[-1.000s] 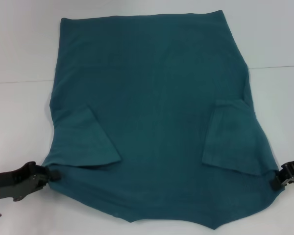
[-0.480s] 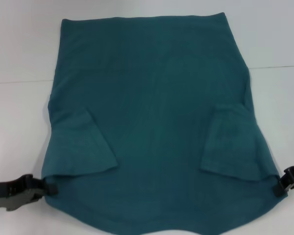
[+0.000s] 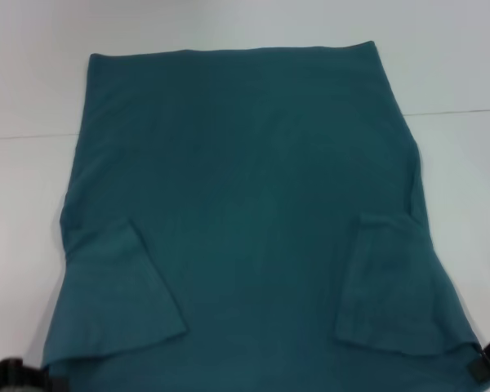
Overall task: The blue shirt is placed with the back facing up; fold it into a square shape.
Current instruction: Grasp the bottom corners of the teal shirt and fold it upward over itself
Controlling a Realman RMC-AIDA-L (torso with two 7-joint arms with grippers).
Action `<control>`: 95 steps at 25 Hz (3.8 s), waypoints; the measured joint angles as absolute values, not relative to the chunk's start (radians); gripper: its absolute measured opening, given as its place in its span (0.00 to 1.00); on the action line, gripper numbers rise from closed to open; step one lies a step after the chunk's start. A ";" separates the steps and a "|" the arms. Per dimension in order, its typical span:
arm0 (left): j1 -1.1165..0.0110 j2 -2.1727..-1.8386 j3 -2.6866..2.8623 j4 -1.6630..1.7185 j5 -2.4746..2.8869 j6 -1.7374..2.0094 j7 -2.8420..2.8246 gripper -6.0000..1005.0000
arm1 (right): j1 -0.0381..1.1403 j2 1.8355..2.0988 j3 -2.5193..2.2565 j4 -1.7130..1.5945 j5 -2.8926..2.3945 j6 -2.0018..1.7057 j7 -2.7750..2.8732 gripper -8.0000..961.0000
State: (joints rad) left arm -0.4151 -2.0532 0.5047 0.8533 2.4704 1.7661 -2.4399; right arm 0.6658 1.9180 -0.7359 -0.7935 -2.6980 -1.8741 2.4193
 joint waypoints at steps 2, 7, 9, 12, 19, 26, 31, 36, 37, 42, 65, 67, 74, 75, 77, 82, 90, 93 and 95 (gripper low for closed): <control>-0.406 -2.053 0.505 0.868 2.496 1.790 -2.437 0.06 | 0.659 1.919 -0.732 -0.805 -2.698 -1.893 2.406 0.05; -0.412 -2.050 0.503 0.874 2.534 1.810 -2.431 0.06 | 0.656 1.924 -0.718 -0.802 -2.695 -1.916 2.373 0.05; -0.429 -2.043 0.502 0.865 2.519 1.823 -2.422 0.06 | 0.659 1.927 -0.707 -0.799 -2.673 -1.922 2.356 0.05; -0.469 -2.023 0.494 0.835 2.477 1.859 -2.415 0.06 | 0.664 1.922 -0.695 -0.795 -2.597 -1.928 2.334 0.05; -0.585 -1.984 0.440 0.775 2.454 1.875 -2.467 0.06 | 0.665 1.883 -0.619 -0.792 -2.415 -1.926 2.323 0.05; -0.661 -1.947 0.429 0.770 2.453 1.819 -2.562 0.05 | 0.668 1.852 -0.486 -0.794 -2.381 -1.905 2.362 0.07; -0.720 -1.929 0.438 0.738 2.457 1.695 -2.619 0.05 | 0.676 1.856 -0.467 -0.794 -2.374 -1.739 2.420 0.08; -0.790 -1.925 0.496 0.660 2.461 1.502 -2.627 0.05 | 0.687 1.874 -0.472 -0.761 -2.293 -1.535 2.434 0.09; -0.811 -1.926 0.535 0.636 2.461 1.425 -2.635 0.05 | 0.692 1.876 -0.475 -0.750 -2.276 -1.496 2.433 0.09; -0.840 -1.946 0.620 0.597 2.461 1.245 -2.642 0.05 | 0.728 1.902 -0.532 -0.688 -2.269 -1.297 2.429 0.10; -0.902 -1.976 0.795 0.574 2.464 0.883 -2.647 0.06 | 0.805 1.924 -0.720 -0.576 -2.188 -0.832 2.440 0.14; -0.903 -1.983 0.820 0.557 2.464 0.835 -2.646 0.06 | 0.821 1.931 -0.738 -0.532 -2.219 -0.762 2.437 0.15; -0.887 -1.992 0.825 0.539 2.465 0.762 -2.659 0.05 | 0.841 1.954 -0.793 -0.499 -2.247 -0.640 2.430 0.16; -0.887 -1.992 0.825 0.539 2.465 0.762 -2.659 0.05 | 0.845 1.954 -0.796 -0.501 -2.247 -0.638 2.430 0.16; -0.881 -1.991 0.820 0.551 2.465 0.761 -2.675 0.05 | 0.857 1.954 -0.796 -0.503 -2.247 -0.637 2.430 0.17; -0.879 -1.990 0.815 0.571 2.466 0.755 -2.690 0.05 | 0.882 1.953 -0.809 -0.505 -2.247 -0.619 2.429 0.18; -0.882 -1.999 0.826 0.566 2.467 0.733 -2.679 0.06 | 0.913 1.963 -0.890 -0.485 -2.247 -0.567 2.429 0.19; -0.881 -2.005 0.828 0.569 2.467 0.731 -2.652 0.06 | 0.913 1.964 -0.907 -0.478 -2.247 -0.557 2.428 0.20; -0.881 -2.006 0.831 0.568 2.472 0.731 -2.645 0.06 | 0.909 1.964 -0.910 -0.478 -2.247 -0.556 2.428 0.20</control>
State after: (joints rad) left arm -0.8815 -2.0059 0.8313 0.5682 2.4720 0.7311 -2.6452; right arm 0.9089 1.9635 -0.9103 -0.4777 -2.2474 -0.5559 2.4282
